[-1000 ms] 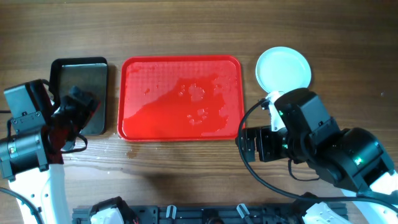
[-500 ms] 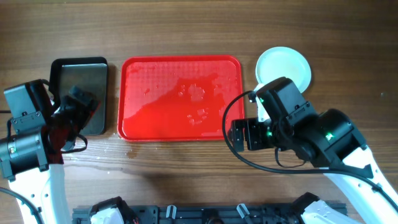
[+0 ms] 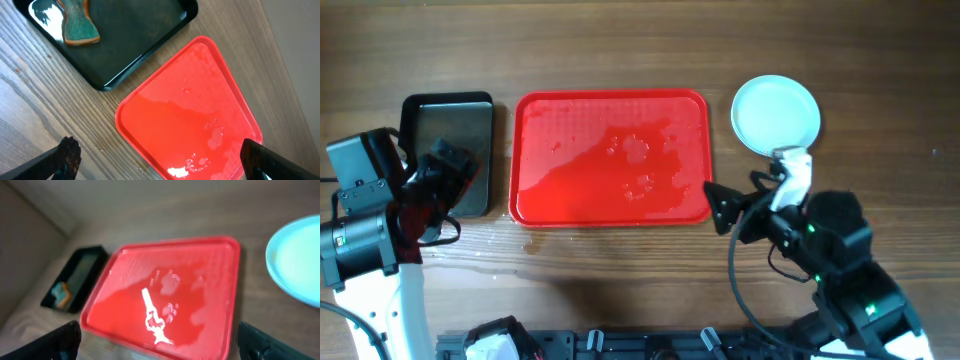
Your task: Clean dirty plates on tray and stack at the side
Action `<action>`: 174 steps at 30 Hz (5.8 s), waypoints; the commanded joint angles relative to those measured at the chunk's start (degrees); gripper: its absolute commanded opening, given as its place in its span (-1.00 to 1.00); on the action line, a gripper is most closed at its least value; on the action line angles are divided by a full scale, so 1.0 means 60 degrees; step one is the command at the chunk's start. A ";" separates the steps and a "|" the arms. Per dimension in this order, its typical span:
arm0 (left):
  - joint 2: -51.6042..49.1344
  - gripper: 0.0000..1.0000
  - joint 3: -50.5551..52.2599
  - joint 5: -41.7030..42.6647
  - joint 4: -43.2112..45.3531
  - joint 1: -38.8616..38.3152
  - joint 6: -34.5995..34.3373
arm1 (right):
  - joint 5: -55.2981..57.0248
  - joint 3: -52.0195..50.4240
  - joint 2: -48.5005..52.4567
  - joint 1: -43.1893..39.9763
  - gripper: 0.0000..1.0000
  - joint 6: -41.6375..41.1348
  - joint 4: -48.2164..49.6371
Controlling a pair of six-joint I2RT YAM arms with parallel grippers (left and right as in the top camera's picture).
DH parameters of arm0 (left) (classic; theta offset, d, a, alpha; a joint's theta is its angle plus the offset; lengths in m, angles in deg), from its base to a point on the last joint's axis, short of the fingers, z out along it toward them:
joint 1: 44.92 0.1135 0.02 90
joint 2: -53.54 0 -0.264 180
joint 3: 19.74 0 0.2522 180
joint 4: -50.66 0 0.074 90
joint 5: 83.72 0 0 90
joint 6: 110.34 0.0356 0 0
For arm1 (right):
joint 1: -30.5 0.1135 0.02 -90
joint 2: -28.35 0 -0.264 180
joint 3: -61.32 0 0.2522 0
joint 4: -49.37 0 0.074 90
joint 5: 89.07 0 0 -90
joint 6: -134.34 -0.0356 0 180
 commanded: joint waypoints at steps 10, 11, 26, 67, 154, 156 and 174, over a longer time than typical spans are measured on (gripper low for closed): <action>0.0047 1.00 -0.0051 0.0146 0.0025 0.0018 0.0113 | -0.0929 -0.3169 -0.3289 -0.2277 0.99 0.0076 0.2616; 0.0047 1.00 -0.0051 0.0142 0.0025 0.0018 0.0113 | -0.0896 -0.3286 -0.3424 -0.2328 1.00 0.0069 0.2728; 0.0047 1.00 -0.0051 0.0146 0.0025 0.0018 0.0113 | -0.0750 -0.5941 -0.5610 -0.3085 1.00 -0.0903 0.4433; 0.0047 1.00 -0.0051 0.0142 0.0025 0.0018 0.0113 | 0.0652 -0.5909 -0.5941 -0.3887 0.99 0.5074 0.4018; 1.0058 1.00 1.1406 -0.0324 1.2841 -0.2987 0.2466 | 0.0652 -0.5909 -0.5923 -0.3887 1.00 0.5074 0.4018; 1.0058 1.00 1.1406 -0.0069 1.2575 -0.2980 0.3268 | 0.0652 -0.5909 -0.5923 -0.3887 1.00 0.5082 0.4018; 1.0058 1.00 1.1406 -0.0688 1.0262 -0.2597 0.6328 | 0.0648 -0.5909 -0.5923 -0.3887 0.99 0.5078 0.4018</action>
